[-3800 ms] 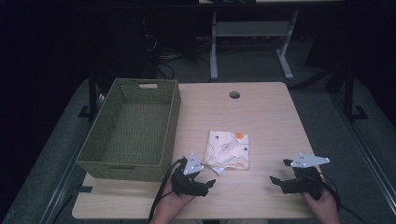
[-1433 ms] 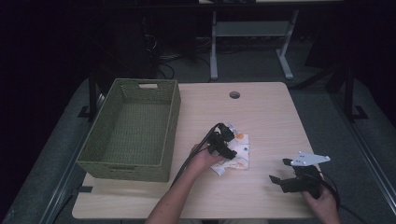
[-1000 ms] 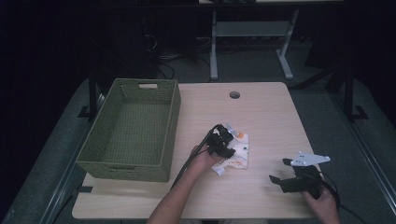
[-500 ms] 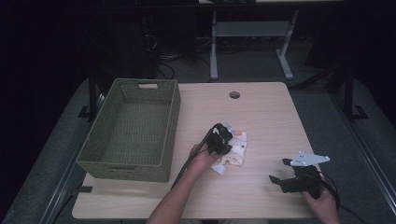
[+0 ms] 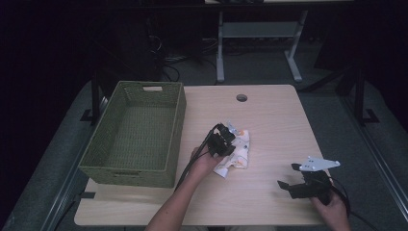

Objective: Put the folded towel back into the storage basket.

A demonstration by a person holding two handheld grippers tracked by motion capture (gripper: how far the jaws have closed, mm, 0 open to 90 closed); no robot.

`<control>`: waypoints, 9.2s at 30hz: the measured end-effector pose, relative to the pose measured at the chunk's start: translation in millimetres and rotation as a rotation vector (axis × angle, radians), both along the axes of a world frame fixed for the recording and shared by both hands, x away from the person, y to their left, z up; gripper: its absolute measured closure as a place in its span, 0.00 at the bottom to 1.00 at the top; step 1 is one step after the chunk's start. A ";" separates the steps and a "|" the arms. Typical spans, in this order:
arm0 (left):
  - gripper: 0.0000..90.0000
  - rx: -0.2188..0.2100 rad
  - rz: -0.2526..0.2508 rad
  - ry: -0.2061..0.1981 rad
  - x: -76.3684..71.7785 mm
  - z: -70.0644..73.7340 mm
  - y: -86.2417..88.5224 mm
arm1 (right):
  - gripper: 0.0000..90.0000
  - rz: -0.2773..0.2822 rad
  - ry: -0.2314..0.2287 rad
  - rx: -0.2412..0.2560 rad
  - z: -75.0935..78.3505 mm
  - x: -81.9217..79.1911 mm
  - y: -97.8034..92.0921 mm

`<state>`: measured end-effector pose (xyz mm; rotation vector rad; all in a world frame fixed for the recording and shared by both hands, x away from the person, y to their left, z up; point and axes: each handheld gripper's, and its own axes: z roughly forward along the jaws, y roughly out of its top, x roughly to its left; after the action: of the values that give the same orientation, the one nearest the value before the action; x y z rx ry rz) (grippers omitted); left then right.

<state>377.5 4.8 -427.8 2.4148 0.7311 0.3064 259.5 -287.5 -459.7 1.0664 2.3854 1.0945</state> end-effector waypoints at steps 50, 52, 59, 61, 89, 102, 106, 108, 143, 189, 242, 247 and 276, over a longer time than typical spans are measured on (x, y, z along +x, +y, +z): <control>0.92 -0.259 -0.078 0.099 -22.9 73.0 24.0 | 0.16 -0.017 0.002 -0.003 -0.4 0.7 -1.1; 0.92 -0.267 -0.082 0.105 -22.5 74.6 25.1 | 0.16 -0.016 0.001 -0.005 -0.5 0.9 -1.1; 0.92 -0.322 -0.079 0.135 -20.7 83.8 34.0 | 0.16 -0.017 0.001 -0.005 -0.6 1.1 -1.3; 0.92 -0.333 -0.078 0.146 -20.1 85.9 37.4 | 0.16 -0.017 0.001 -0.007 -0.6 1.1 -1.3; 0.91 -0.483 -0.051 0.221 -11.3 118.3 94.6 | 0.16 -0.022 -0.002 -0.006 -0.2 1.5 0.7; 0.91 -0.504 -0.040 0.228 -9.5 130.2 122.1 | 0.16 -0.025 0.002 -0.013 -0.9 2.1 1.1; 0.91 -0.504 -0.020 0.227 -7.7 131.6 135.9 | 0.16 -0.023 0.000 -0.012 -1.0 2.3 1.4; 0.91 -0.506 -0.017 0.227 -7.5 131.9 138.5 | 0.16 -0.024 0.001 -0.012 -1.0 2.3 1.4; 0.91 -0.492 0.043 0.209 -7.2 142.3 195.1 | 0.16 -0.029 0.001 -0.019 -1.7 3.0 1.9; 0.91 -0.477 0.136 0.211 -5.2 135.6 270.3 | 0.16 -0.040 0.007 -0.030 -2.9 4.4 2.2; 0.76 -0.325 0.220 0.248 46.0 93.8 329.7 | 0.16 -0.064 0.020 -0.055 -6.8 3.5 -1.2; 0.70 -0.343 0.213 0.248 43.1 97.0 332.1 | 0.16 -0.065 0.020 -0.056 -6.9 3.3 -1.4; 0.62 -0.362 0.160 0.247 28.1 107.8 298.5 | 0.15 -0.055 0.015 -0.048 -4.2 1.5 2.4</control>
<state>405.6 303.3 -320.0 2.0727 0.9991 -0.0626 261.0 -285.0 -464.0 1.1207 2.3666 1.0096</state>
